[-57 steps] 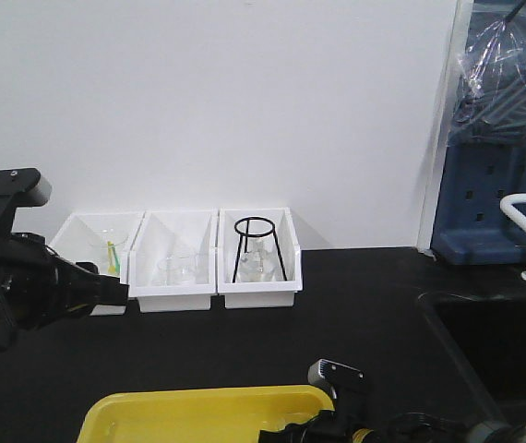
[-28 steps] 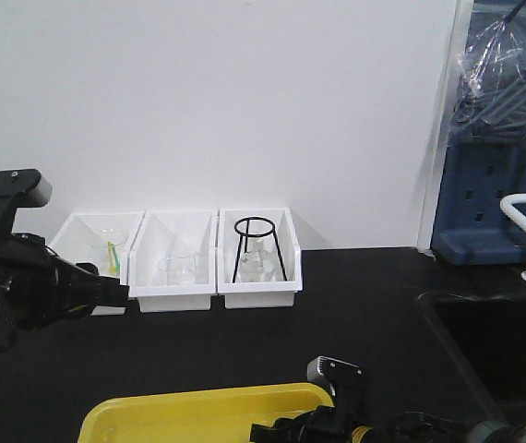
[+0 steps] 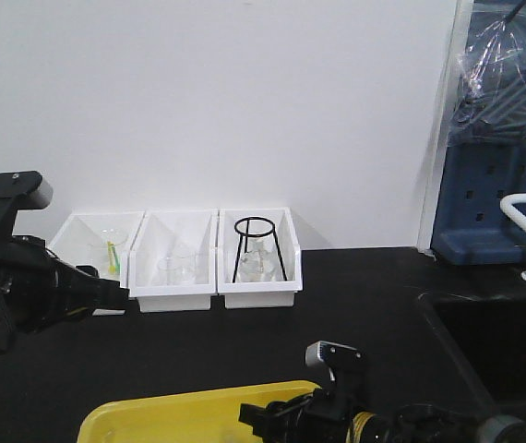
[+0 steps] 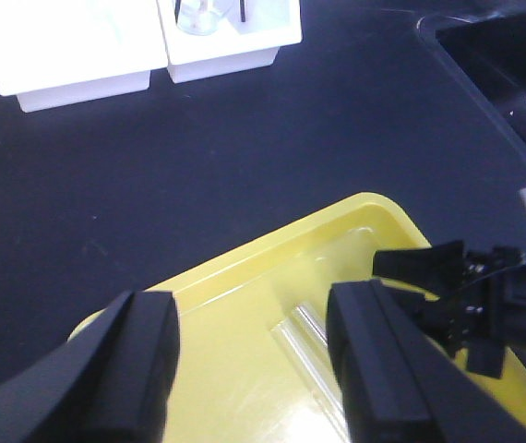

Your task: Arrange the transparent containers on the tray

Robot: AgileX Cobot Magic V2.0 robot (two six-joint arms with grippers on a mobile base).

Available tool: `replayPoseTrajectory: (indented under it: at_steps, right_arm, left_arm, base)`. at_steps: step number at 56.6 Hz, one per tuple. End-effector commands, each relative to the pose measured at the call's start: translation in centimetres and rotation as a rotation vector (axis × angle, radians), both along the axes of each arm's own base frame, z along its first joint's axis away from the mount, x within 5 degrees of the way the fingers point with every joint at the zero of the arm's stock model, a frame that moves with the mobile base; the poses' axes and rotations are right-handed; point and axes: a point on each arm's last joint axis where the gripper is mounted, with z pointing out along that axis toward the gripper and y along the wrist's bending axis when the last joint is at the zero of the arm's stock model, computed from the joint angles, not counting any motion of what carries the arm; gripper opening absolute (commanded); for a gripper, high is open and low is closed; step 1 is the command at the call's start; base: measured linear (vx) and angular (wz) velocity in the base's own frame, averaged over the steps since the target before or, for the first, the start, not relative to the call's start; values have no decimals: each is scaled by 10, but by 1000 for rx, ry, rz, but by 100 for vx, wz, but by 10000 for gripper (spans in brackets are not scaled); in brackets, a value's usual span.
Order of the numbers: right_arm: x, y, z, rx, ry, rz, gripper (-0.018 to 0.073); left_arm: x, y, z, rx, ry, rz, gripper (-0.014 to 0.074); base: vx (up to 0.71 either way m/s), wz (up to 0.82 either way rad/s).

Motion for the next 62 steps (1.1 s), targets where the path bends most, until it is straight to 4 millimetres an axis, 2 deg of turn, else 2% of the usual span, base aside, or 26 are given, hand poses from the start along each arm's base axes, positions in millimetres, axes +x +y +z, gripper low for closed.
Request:
replayPoseTrajectory:
  at_steps: [1, 6, 10, 15, 16, 25, 32, 36, 41, 44, 50, 56, 62]
  right_arm:
    - [-1, 3, 55, 101, -194, 38, 450]
    - [-5, 0, 78, 86, -268, 47, 348]
    - [-10, -5, 98, 58, -316, 33, 224]
    - [-22, -16, 131, -45, -402, 13, 1]
    - [-24, -18, 135, -69, -417, 11, -15]
    - [-49, -49, 180, -294, -500, -98, -13]
    - [-77, -75, 215, -379, -549, -218, -13]
    - [-95, -87, 228, -387, -576, -261, -12]
    - [-120, -98, 234, -378, -632, -261, -11]
    - [-137, -105, 234, -360, -662, -259, -11]
    - [-162, -116, 227, -339, -687, -263, -11]
    - [-180, -124, 221, -328, -706, -270, -11]
    - [-189, -128, 219, -322, -718, -279, -11]
  left_arm:
    - [-6, 0, 24, -47, -100, 14, 484]
    - [-7, 0, 23, -26, -97, -7, 465]
    - [-8, -1, 22, -4, -100, -28, 417]
    - [-9, -1, 22, 24, -103, -56, 302]
    - [-10, -1, 22, 28, -107, -60, 269]
    - [-18, 1, 29, 106, -174, -130, -10]
    - [-33, 5, 36, 159, -246, -168, -8]
    - [-47, 8, 34, 176, -281, -174, -8]
    - [-69, 13, 30, 172, -336, -173, -6]
    - [-85, 16, 21, 162, -366, -172, -6]
    - [-118, 22, 7, 139, -439, -172, -6]
    - [-151, 28, -11, 112, -486, -164, -6]
    - [-170, 33, -25, 108, -507, -150, -6]
  base:
    - [0, 0]
    - [0, 0]
    - [0, 0]
    - [0, 0]
    - [0, 0]
    - [0, 0]
    - [0, 0]
    - [0, 0]
    - [0, 0]
    - [0, 0]
    - [0, 0]
    - [0, 0]
    - [0, 0]
